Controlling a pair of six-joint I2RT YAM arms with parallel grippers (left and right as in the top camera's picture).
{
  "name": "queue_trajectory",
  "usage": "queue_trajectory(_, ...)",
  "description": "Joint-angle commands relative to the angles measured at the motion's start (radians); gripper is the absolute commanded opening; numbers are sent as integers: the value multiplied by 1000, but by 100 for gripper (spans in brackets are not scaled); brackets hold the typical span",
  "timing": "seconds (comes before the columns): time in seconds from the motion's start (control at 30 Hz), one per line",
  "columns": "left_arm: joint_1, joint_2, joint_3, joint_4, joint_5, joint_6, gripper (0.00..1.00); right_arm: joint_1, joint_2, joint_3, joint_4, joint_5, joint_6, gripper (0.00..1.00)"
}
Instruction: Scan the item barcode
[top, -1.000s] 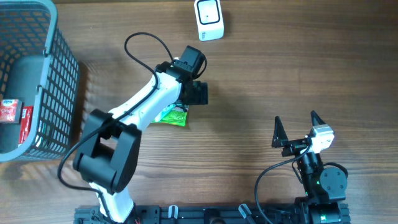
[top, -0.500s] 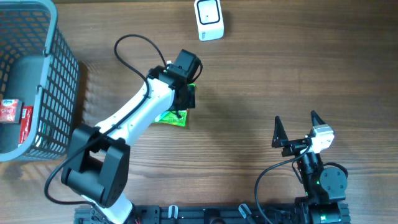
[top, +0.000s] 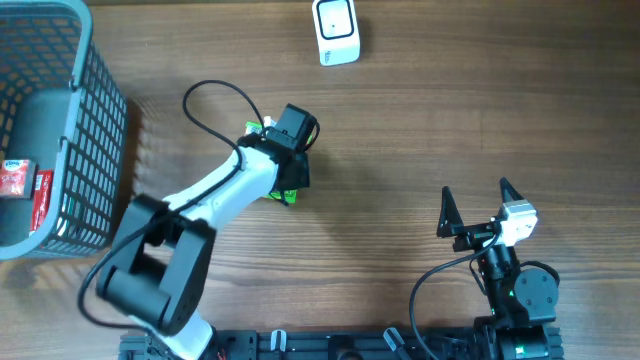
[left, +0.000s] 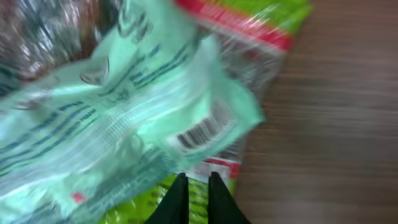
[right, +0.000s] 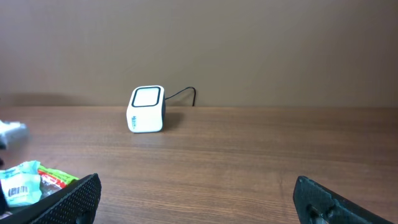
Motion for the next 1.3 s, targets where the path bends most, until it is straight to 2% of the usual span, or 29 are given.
queue_trajectory(0.0,5,-140,45,15,20,-6,9,5,-5,-1,4,-11,14,100)
queue_trajectory(0.17,5,-137,44,20,0,-10,6,5,-5,-1,3,-11,14,100)
queue_trajectory(0.53,6,117,44,117,-18,-10,6,5,-5,-1,3,-11,14,100)
queue_trajectory(0.73,10,55,60,160,0,-9,9,5,-5,-1,3,-11,15,100)
queue_trajectory(0.87,11,-84,94,121,28,-9,17,5,-5,-1,3,-11,14,100)
queue_trajectory(0.97,28,-155,94,54,-38,-10,20,5,-5,-1,3,-11,14,100)
queue_trajectory(1.0,40,-160,94,20,-79,-10,22,5,-5,-1,3,-11,15,100)
queue_trajectory(1.07,84,-155,94,-58,-119,-10,32,5,-5,-1,3,-11,14,100)
queue_trajectory(1.17,165,-127,94,-150,-119,-10,35,5,-5,-1,3,-11,14,100)
queue_trajectory(1.27,244,-84,90,-166,-119,-10,34,5,-5,-1,3,-11,15,100)
